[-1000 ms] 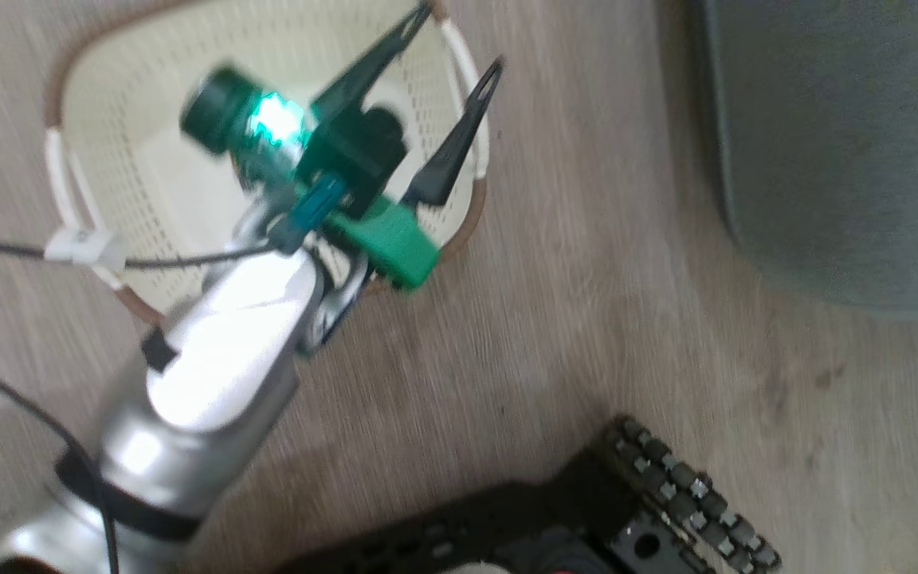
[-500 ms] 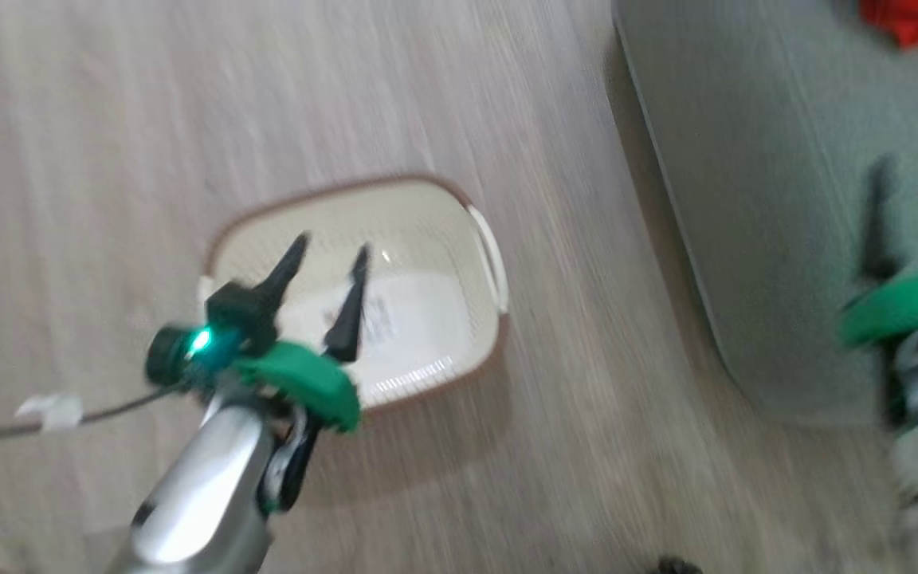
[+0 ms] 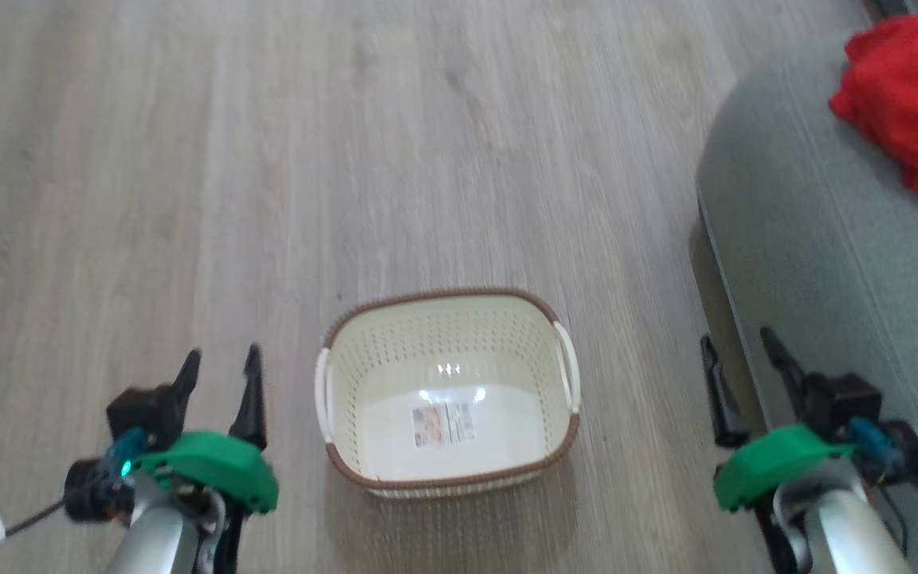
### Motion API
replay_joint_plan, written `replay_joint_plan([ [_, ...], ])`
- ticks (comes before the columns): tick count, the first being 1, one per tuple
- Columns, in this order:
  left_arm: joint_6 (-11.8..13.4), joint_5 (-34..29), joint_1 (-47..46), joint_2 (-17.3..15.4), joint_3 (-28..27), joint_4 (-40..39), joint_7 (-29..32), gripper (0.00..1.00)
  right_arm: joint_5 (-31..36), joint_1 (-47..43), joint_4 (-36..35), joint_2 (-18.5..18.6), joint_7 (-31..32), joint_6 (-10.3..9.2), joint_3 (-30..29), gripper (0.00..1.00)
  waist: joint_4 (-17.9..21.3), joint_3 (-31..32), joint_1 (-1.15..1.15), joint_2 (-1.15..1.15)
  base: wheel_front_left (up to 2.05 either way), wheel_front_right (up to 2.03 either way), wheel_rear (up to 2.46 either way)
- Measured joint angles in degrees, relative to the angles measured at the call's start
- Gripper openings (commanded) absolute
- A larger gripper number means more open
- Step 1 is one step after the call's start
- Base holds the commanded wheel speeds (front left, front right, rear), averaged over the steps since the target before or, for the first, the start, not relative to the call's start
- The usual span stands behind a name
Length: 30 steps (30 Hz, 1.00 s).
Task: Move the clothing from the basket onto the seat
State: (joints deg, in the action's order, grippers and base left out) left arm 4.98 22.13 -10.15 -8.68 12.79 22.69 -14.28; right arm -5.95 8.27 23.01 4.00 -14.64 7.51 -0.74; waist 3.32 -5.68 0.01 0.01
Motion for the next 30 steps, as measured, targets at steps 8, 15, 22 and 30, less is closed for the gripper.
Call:
replay_joint_plan([
  [8, -1.9, -4.5, 3.0, 2.1, -5.0, 1.8, 0.0, 1.0, 2.7, -3.0, 0.3, -0.8, 0.0, 0.0, 0.0, 1.0, -1.8, 4.8, 0.0, 0.0, 0.0, 0.0, 0.0],
  [15, -3.3, -6.8, 3.0, 3.7, -7.1, 2.4, 0.0, 1.0, 3.4, -3.0, 0.3, -0.9, 0.0, 0.0, 0.0, 1.0, -1.4, 4.9, 0.0, 0.0, 0.0, 0.0, 0.0],
  [22, -4.2, -7.9, 3.6, 4.8, -8.0, 4.7, 0.1, 0.0, 3.4, -3.3, 1.4, -0.9, 0.0, 0.0, 0.0, 0.0, -1.3, 5.1, -0.01, 0.0, 0.0, 0.0, 0.0],
  [30, -4.4, -4.7, 6.6, 5.0, -8.1, 6.9, 1.4, 0.0, -0.3, -5.5, 4.0, -1.0, 1.1, 0.0, -0.3, 0.0, -1.4, 5.1, -0.01, 0.0, 0.0, 0.0, 0.0],
])
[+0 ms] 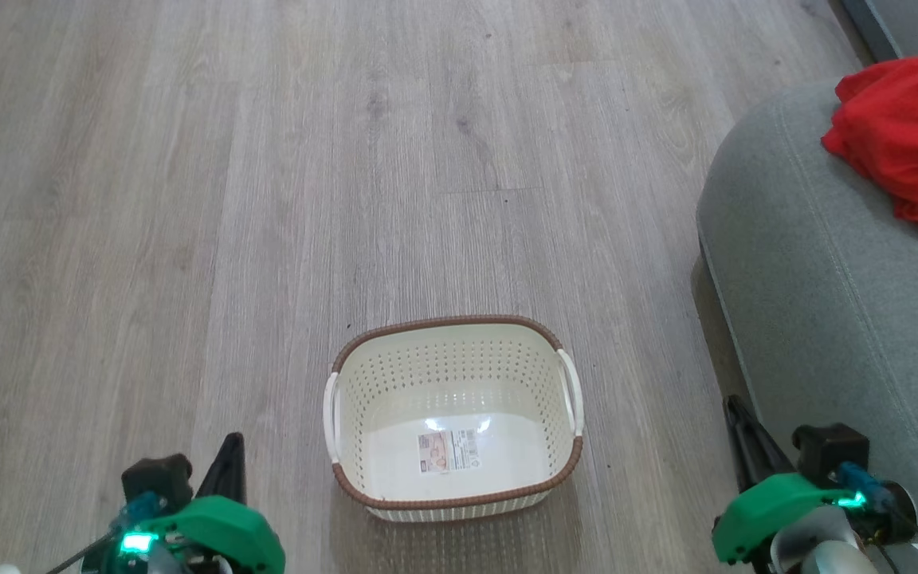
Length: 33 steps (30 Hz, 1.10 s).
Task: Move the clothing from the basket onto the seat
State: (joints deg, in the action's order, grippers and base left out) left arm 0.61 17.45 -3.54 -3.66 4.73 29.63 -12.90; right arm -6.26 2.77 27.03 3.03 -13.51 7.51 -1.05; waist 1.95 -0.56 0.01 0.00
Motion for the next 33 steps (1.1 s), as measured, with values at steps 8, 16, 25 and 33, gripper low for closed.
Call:
replay_joint_plan([
  [8, -0.5, 5.0, 0.0, 0.1, -0.5, -1.0, 1.2, 0.0, -5.8, 0.0, -0.9, 0.0, 1.2, 0.0, -0.3, 0.0, -0.1, 0.0, 0.0, 0.0, 0.0, 0.0, 0.0],
  [16, -1.0, 9.4, 0.0, 0.1, -1.0, -1.8, 2.3, 0.0, -10.8, 0.0, -1.6, 0.0, 2.5, 0.0, -0.5, 0.0, -0.3, 0.0, 0.0, 0.0, 0.0, 0.0, 0.0],
  [25, -1.5, 14.9, 0.0, 0.2, -1.5, -2.8, 3.8, 0.0, -17.2, 0.0, -2.4, 0.0, 3.9, 0.0, -1.0, 0.0, -0.4, 0.1, 0.0, 0.0, 0.0, 0.0, 0.0],
  [33, -2.0, 19.9, 0.0, 0.3, -2.2, -3.7, 5.0, 0.0, -22.9, 0.0, -3.0, -0.1, 5.2, 0.0, -1.5, 0.0, -0.5, 0.1, 0.0, 0.0, 0.0, 0.0, 0.0],
])
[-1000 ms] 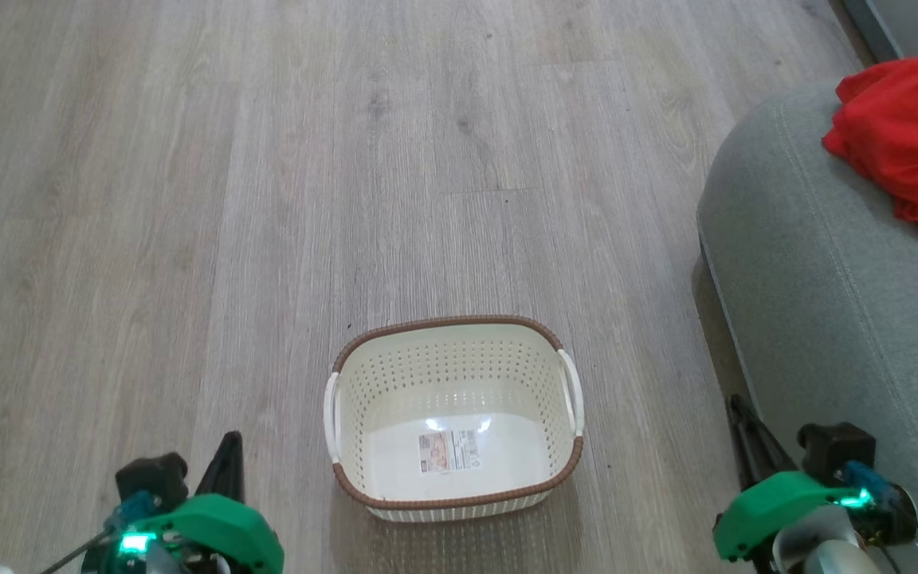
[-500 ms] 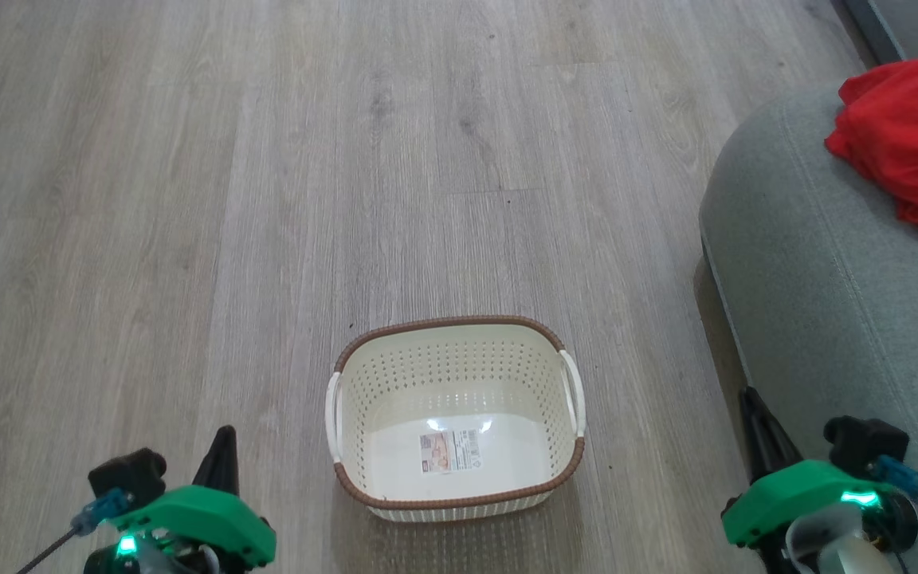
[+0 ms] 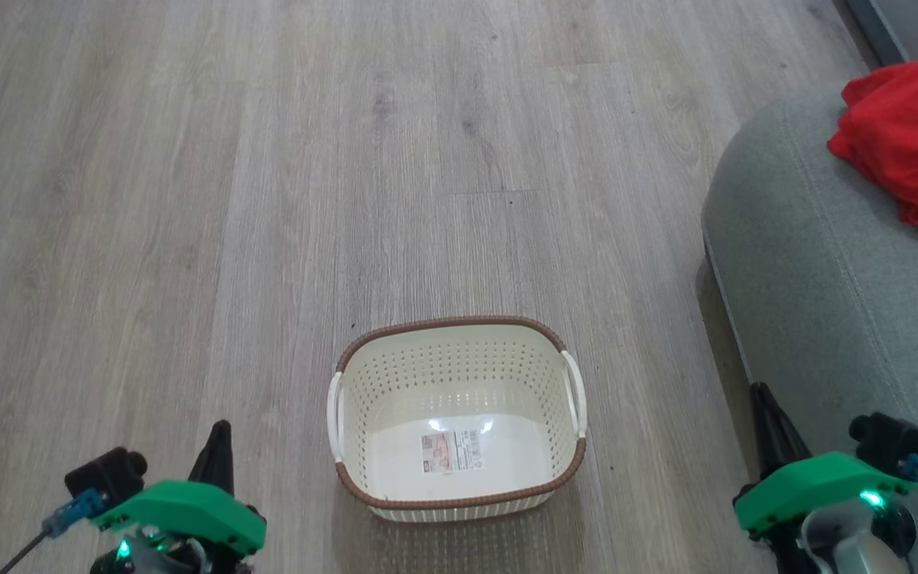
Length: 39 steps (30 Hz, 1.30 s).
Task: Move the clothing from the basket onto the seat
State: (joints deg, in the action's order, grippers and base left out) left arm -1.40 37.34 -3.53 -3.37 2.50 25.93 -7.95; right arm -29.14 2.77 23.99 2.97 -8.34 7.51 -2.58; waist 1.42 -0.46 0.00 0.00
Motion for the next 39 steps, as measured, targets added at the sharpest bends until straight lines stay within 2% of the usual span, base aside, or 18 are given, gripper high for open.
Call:
replay_joint_plan([
  [39, -2.5, 24.7, 0.0, 0.4, -3.0, -4.4, 6.5, 0.0, -28.5, 0.1, -3.4, -0.1, 6.5, -0.01, -2.3, 0.0, -0.6, 0.1, 0.0, 0.0, 0.0, 0.0, 0.0],
])
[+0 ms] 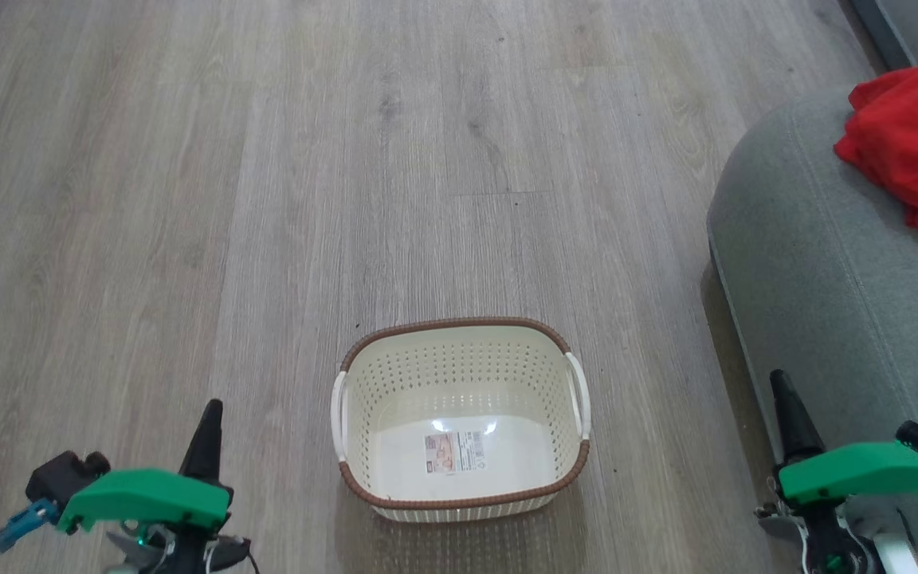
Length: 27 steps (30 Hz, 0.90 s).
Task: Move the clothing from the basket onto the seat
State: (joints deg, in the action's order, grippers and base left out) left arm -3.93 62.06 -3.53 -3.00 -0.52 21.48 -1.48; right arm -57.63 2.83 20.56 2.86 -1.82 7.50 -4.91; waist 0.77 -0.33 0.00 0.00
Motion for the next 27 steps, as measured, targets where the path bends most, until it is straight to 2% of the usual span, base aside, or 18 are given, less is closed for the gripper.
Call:
replay_joint_plan([
  [27, -1.8, 16.0, 0.0, 0.2, -2.0, -2.9, 4.1, 0.0, -18.4, 0.1, -2.2, -0.1, 4.4, 0.0, -1.4, 0.0, -0.4, 0.1, 0.0, 0.0, 0.0, 0.0, 0.0],
])
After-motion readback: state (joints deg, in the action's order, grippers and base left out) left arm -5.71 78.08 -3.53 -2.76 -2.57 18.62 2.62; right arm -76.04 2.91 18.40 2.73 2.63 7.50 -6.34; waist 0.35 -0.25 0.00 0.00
